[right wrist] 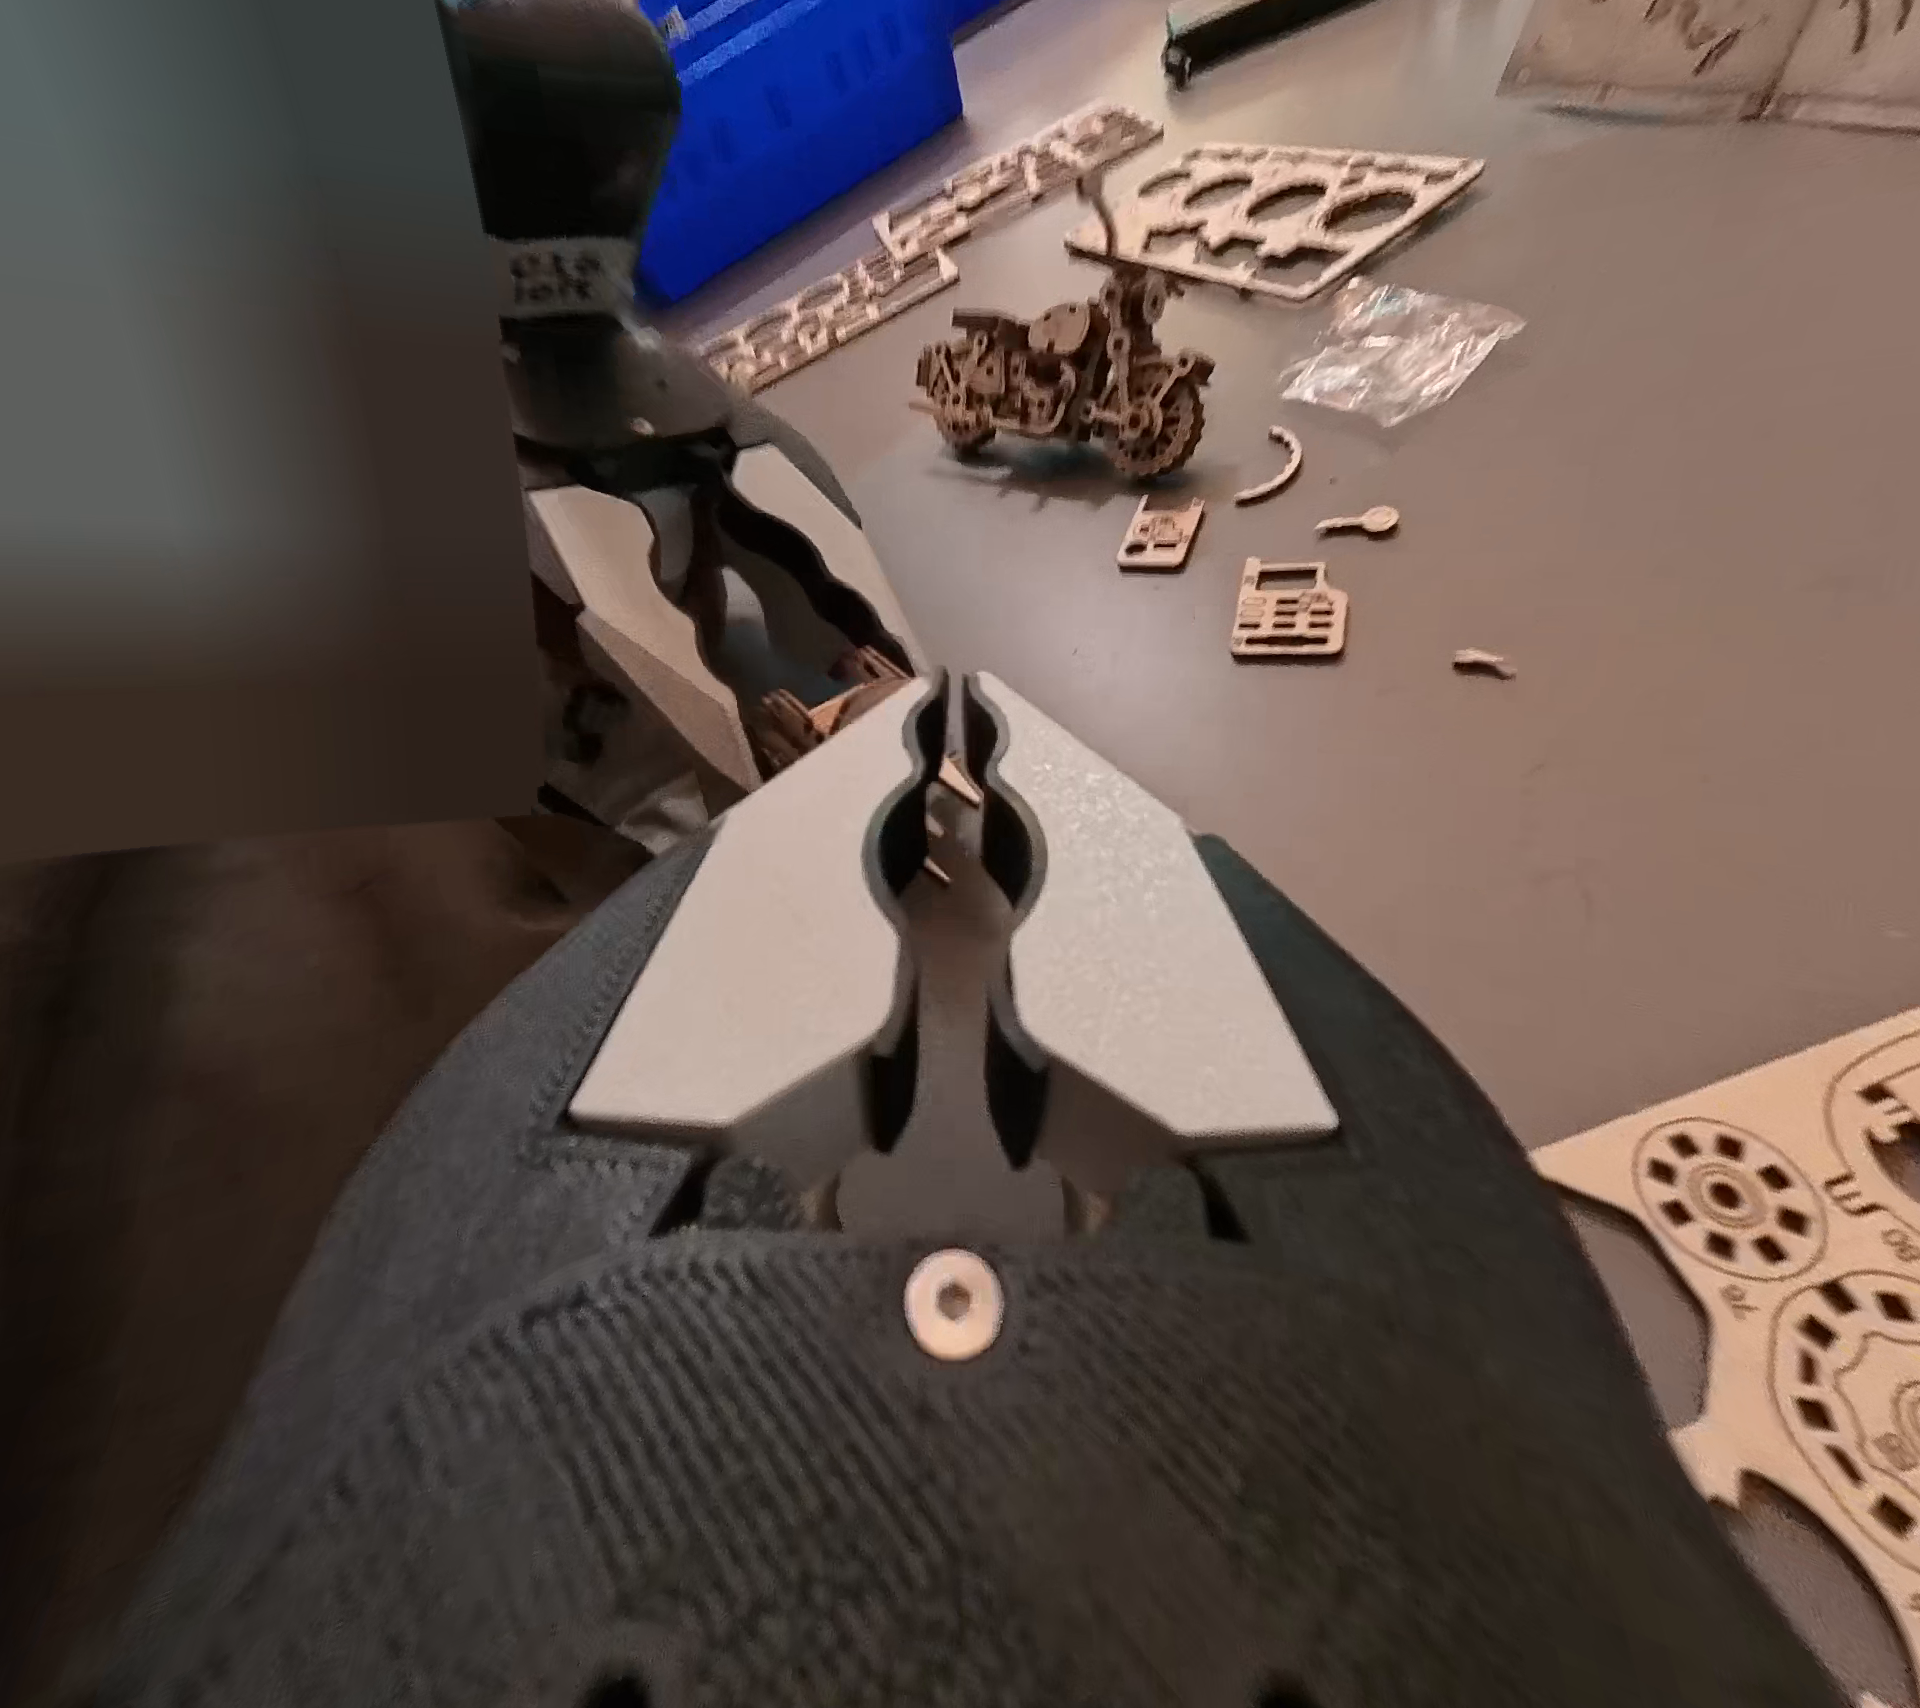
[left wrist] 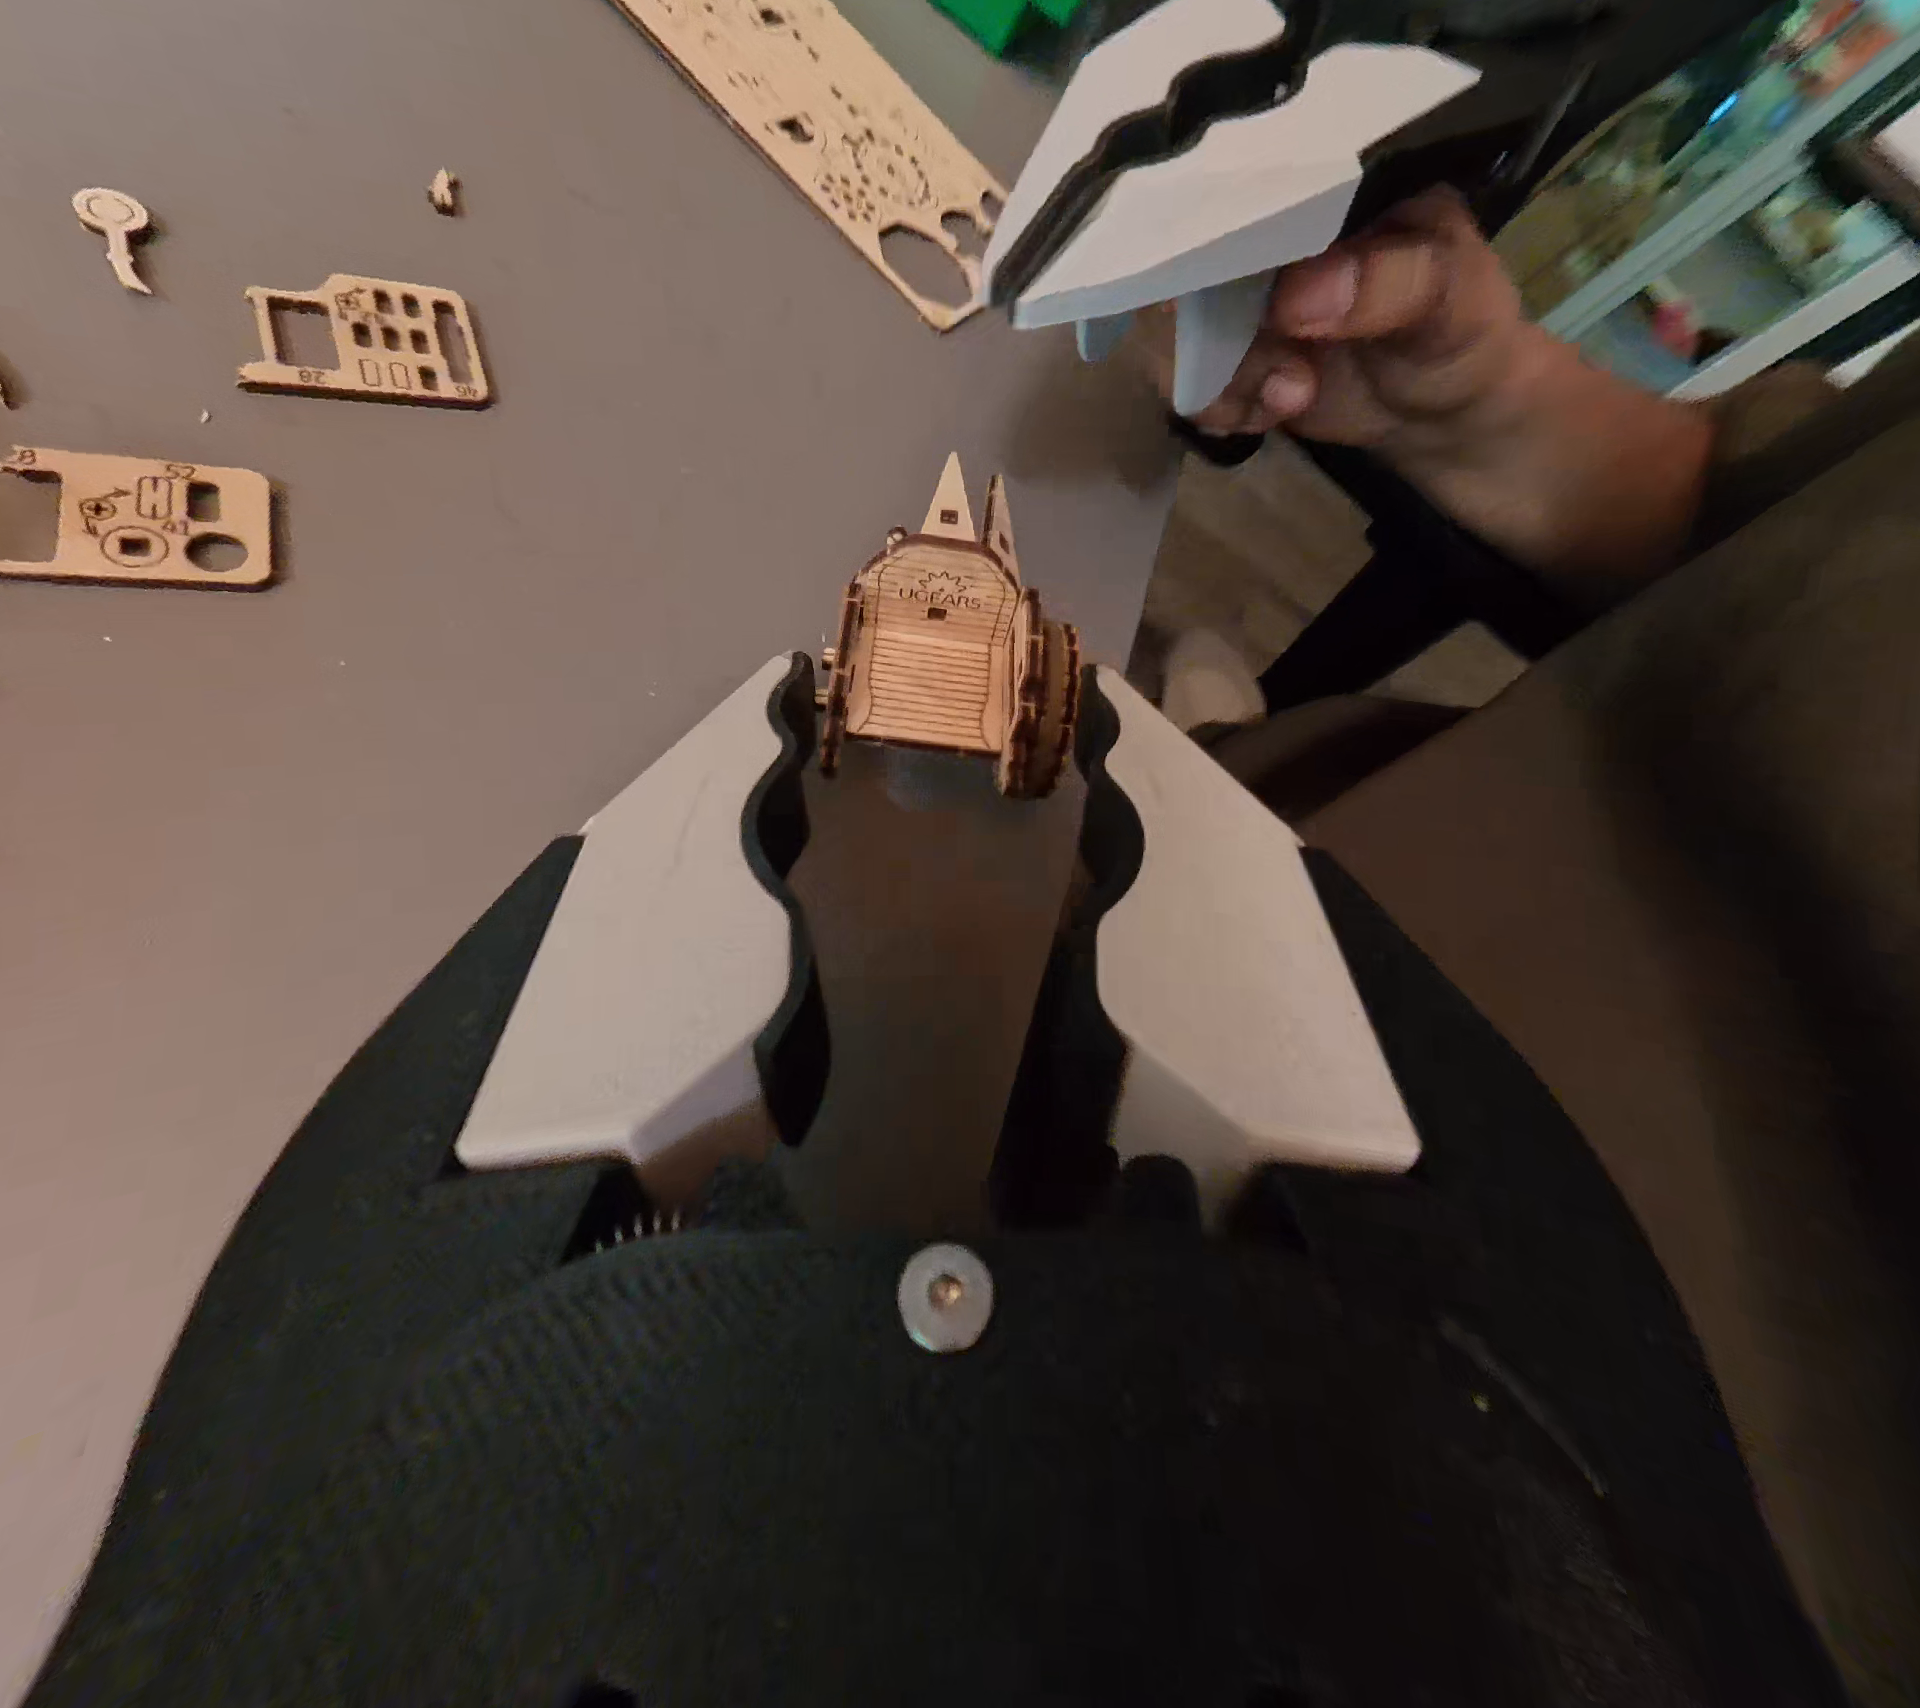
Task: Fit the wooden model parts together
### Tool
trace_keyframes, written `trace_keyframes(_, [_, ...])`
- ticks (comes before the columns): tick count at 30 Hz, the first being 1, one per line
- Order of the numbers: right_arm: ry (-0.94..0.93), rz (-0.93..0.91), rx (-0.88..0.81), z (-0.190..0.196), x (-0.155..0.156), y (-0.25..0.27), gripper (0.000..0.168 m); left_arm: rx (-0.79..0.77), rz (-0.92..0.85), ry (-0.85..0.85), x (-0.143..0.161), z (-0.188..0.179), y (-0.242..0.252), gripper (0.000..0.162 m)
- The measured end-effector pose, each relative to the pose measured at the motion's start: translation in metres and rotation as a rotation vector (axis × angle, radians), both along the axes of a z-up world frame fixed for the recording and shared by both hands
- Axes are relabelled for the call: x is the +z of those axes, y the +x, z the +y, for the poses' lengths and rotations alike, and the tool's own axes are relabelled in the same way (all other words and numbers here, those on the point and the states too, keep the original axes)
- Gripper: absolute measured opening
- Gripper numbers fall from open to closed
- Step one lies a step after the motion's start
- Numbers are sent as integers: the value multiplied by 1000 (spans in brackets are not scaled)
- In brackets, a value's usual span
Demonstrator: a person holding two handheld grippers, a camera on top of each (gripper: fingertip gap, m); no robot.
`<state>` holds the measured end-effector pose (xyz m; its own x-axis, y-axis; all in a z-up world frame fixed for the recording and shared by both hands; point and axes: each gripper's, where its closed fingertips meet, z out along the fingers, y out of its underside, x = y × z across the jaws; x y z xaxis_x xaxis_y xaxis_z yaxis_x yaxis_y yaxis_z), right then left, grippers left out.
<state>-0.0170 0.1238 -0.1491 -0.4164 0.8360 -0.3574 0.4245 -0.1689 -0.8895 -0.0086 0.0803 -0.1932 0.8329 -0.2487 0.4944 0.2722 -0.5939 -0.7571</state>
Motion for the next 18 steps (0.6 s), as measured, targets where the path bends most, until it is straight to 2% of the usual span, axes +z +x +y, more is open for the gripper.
trace_keyframes(1, [-31,29,-3,2,7,1,4,5,-57,11,4,0,-2,49])
trace_keyframes(3, [-88,83,-12,8,20,2,9,11,-202,39,16,0,-5,49])
trace_keyframes(7, [-147,116,12,13,29,5,8,-31,-484,119,45,-3,-4,48])
trace_keyframes(13, [-464,-45,171,-6,23,12,9,-105,-495,149,53,-8,6,48])
trace_keyframes(18, [-454,-157,239,-26,6,16,3,-113,-550,146,56,-8,7,48])
